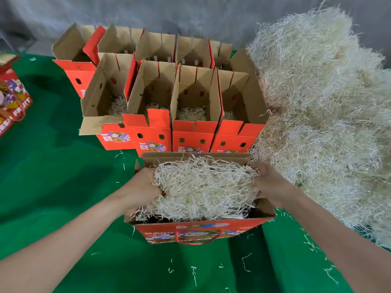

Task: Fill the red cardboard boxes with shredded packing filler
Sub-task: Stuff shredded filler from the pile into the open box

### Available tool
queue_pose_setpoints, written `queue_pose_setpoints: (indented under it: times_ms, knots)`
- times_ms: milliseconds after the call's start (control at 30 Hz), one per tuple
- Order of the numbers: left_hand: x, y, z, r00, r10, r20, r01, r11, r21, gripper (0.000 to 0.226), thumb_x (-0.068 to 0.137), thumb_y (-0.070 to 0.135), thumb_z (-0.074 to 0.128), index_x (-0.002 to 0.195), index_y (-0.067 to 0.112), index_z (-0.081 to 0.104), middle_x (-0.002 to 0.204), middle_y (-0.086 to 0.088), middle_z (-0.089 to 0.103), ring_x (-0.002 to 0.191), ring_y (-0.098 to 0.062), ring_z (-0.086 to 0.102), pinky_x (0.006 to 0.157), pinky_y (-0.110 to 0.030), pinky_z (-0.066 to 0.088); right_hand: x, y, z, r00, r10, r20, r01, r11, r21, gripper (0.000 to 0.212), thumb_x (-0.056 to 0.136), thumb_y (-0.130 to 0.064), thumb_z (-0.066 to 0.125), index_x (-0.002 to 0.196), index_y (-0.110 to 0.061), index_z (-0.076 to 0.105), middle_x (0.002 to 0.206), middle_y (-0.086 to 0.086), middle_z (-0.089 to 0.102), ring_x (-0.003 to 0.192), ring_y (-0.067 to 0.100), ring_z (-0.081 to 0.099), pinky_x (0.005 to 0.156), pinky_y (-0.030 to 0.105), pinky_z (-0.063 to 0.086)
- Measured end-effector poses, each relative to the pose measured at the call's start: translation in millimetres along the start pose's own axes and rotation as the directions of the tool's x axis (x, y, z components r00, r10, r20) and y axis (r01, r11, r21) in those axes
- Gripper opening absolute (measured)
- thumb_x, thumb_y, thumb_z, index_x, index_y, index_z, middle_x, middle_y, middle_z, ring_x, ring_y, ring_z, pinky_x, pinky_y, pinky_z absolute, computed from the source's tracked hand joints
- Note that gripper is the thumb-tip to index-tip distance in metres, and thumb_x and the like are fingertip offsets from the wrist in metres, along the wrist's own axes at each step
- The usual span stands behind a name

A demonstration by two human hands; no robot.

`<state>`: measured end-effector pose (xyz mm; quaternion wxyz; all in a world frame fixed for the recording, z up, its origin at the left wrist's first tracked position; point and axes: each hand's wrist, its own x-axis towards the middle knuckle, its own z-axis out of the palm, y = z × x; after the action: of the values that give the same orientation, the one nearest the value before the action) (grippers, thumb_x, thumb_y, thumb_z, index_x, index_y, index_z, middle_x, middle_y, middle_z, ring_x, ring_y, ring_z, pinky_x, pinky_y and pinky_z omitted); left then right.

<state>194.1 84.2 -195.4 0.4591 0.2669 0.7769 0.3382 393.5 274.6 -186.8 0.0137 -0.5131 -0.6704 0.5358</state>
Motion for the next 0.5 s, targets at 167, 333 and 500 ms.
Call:
queue_pose_setpoints:
  times_ms: [167,333,500]
  knots:
    - [-5,2,-7,0.989,-0.145,0.040,0.150,0.928,-0.341,0.057,0.081,-0.004,0.060,0.133,0.012,0.043,0.100,0.001,0.056,0.092,-0.015,0.055,0.083,-0.030,0.041,-9,-7,3,0.993,-0.118,-0.008,0.118,0.989,0.085,0.046,0.081,0.019,0.040,0.117,-0.006,0.050,0.099,0.003,0.060,0.094,0.021,0.061,0.070,0.033,0.054]
    - [-1,15,-13,0.933,-0.047,0.357,0.284,0.705,-0.650,0.042,0.066,0.037,0.070,0.101,0.012,0.071,0.101,-0.012,0.070,0.089,-0.029,0.068,0.080,-0.042,0.054,-11,-11,0,0.952,-0.065,0.299,-0.029,0.954,0.299,0.018,0.085,-0.022,0.050,0.098,-0.011,0.057,0.116,0.002,0.055,0.118,0.024,0.048,0.100,0.059,0.035]
    - [5,31,21,0.973,-0.155,0.173,0.204,0.927,-0.315,0.077,0.061,0.030,0.078,0.130,0.018,0.047,0.130,0.003,0.047,0.115,-0.013,0.042,0.107,-0.042,0.031,-8,-21,32,0.898,-0.024,0.438,-0.062,0.981,0.181,0.122,0.045,-0.072,0.073,0.146,-0.029,0.019,0.154,-0.002,0.016,0.142,0.021,0.010,0.113,0.052,0.003]
